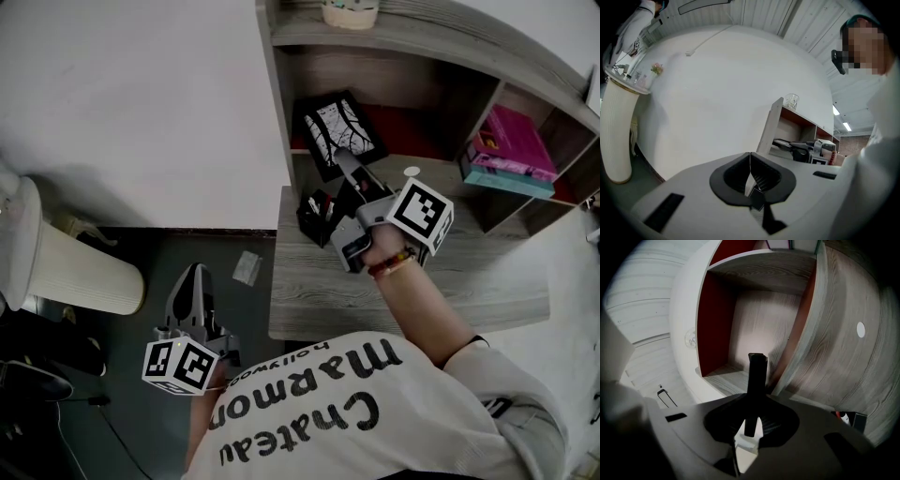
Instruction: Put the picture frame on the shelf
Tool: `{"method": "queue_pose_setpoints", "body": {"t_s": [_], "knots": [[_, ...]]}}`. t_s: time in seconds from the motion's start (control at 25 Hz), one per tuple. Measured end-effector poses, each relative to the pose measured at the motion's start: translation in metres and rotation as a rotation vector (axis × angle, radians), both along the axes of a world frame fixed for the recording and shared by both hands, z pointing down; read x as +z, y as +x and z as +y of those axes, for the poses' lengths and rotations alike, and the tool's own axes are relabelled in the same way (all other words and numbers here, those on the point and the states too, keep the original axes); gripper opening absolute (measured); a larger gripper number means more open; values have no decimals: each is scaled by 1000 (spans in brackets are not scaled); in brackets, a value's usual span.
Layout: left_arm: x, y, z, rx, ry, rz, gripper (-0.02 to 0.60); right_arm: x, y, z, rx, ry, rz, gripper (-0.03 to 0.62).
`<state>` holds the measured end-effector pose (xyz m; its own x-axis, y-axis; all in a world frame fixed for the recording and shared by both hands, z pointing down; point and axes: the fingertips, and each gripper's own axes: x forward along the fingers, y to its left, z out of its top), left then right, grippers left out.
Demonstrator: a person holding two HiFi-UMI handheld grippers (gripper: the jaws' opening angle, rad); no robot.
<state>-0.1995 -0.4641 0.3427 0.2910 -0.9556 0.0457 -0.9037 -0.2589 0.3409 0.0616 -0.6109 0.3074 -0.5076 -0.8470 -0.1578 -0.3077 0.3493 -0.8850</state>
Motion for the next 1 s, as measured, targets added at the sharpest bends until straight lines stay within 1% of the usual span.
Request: {"method": "queue_pose_setpoints", "body": {"t_s": [0.24, 0.6, 0.72, 1.0], "knots": [[1, 4, -1, 6, -10, -2, 17, 5, -9, -5, -28, -32, -22, 60], [0, 11, -3, 21, -15, -1, 17, 11, -27, -10, -75, -82, -85, 60], [-1, 8, -3, 13, -12, 1, 17, 13, -34, -11, -85, -100, -110, 60], [2, 0, -1, -11, -12, 12, 17, 13, -43, -16, -83, -122, -125, 60]]}}
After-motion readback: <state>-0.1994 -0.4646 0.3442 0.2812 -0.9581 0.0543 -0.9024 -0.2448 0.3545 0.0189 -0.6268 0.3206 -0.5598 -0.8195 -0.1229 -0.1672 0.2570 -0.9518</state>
